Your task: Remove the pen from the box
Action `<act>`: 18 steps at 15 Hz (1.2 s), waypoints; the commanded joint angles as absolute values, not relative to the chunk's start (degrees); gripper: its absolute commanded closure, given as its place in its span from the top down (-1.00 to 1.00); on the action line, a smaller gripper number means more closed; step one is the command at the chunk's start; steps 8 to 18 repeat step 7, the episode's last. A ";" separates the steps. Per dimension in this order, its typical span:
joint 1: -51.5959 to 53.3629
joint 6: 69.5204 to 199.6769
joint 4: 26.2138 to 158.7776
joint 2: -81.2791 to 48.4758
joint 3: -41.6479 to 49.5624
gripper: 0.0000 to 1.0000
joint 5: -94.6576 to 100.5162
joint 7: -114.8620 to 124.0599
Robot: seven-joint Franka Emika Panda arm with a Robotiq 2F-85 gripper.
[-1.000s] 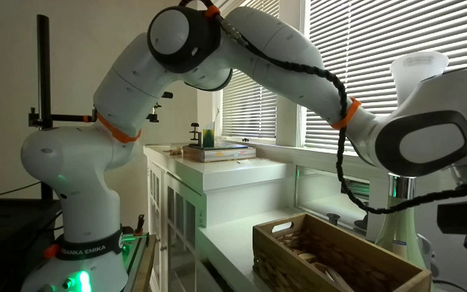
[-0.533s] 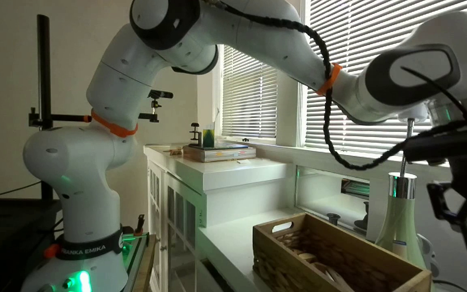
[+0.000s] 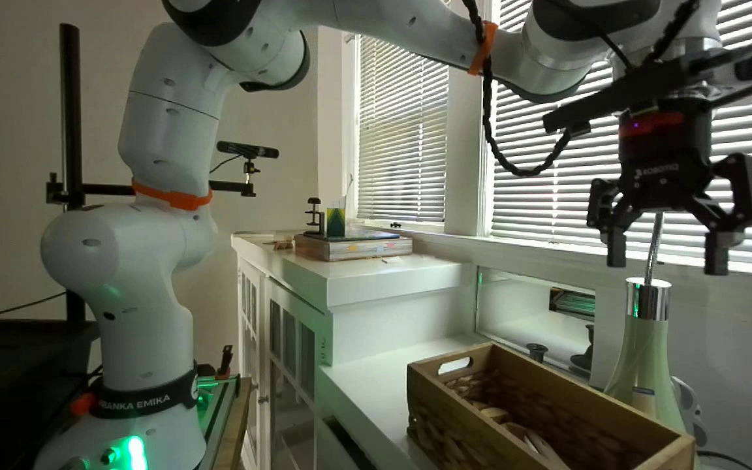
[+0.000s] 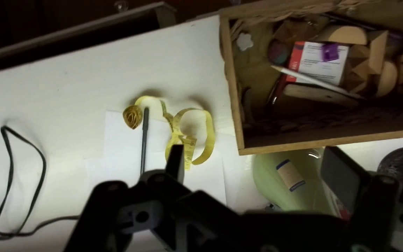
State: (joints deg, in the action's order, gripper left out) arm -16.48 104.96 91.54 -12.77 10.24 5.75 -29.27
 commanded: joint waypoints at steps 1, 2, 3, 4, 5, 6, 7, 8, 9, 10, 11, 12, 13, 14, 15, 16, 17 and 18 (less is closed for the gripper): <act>-14.84 97.59 93.43 -8.61 10.15 1.00 5.26 -21.73; -14.62 98.48 94.49 -7.39 9.89 1.00 4.59 -21.94; -14.61 99.56 95.14 -6.56 9.68 1.00 3.51 -22.98; -14.82 99.01 91.73 -9.46 10.17 1.00 4.95 -23.79; -14.60 99.01 92.03 -8.84 10.08 1.00 4.69 -23.78; -14.46 99.02 92.31 -8.40 10.05 1.00 4.58 -23.78; -14.41 99.02 92.63 -8.11 10.06 1.00 4.53 -23.78; -14.41 99.02 92.63 -8.11 10.06 1.00 4.53 -23.78; -14.41 99.02 92.63 -8.11 10.06 1.00 4.53 -23.78; -14.41 99.02 92.63 -8.11 10.06 1.00 4.53 -23.78; -14.41 99.02 92.63 -8.11 10.06 1.00 4.53 -23.78; -14.41 99.02 92.63 -8.11 10.06 1.00 4.53 -23.78; -14.41 99.02 92.63 -8.11 10.06 1.00 4.53 -23.78; -14.41 99.02 92.63 -8.11 10.06 1.00 4.53 -23.78; -14.41 99.02 92.63 -8.11 10.06 1.00 4.53 -23.78; -14.41 99.02 92.63 -8.11 10.06 1.00 4.53 -23.78; -14.41 99.02 92.63 -8.11 10.06 1.00 4.53 -23.78; -14.41 99.02 92.63 -8.11 10.06 1.00 4.53 -23.78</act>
